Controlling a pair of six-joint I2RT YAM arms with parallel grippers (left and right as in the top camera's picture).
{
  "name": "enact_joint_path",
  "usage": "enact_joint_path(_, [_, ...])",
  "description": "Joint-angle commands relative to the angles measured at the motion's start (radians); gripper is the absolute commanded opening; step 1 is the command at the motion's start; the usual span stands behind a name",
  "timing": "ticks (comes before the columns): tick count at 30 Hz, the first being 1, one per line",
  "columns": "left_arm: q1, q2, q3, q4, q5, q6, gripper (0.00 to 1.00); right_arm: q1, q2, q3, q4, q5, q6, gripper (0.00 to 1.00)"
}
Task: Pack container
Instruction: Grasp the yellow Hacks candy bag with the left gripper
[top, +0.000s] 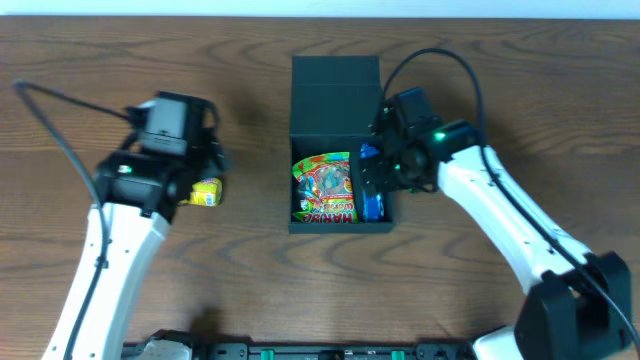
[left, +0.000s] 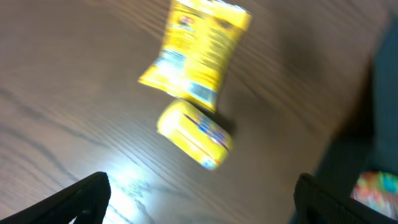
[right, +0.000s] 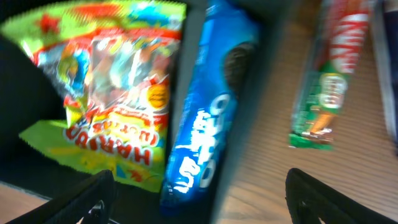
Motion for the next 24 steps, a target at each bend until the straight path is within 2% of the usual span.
enact_joint_path(1, [0.113, 0.015, -0.034, 0.039, -0.002, -0.059, 0.95, -0.042, -0.029, 0.023, -0.004, 0.008, 0.058, 0.88])
enact_joint_path(6, [0.231, 0.102, -0.106, 0.259, 0.044, 0.156, 0.95, -0.071, -0.029, 0.023, -0.013, 0.010, 0.055, 0.90])
enact_joint_path(12, [0.245, 0.310, -0.116, 0.446, 0.096, 0.330, 0.95, -0.086, -0.029, 0.023, -0.014, 0.010, 0.054, 0.91])
enact_joint_path(24, [0.245, 0.604, -0.116, 0.610, 0.114, 0.381, 0.95, -0.086, -0.029, 0.023, -0.020, 0.010, 0.021, 0.91])
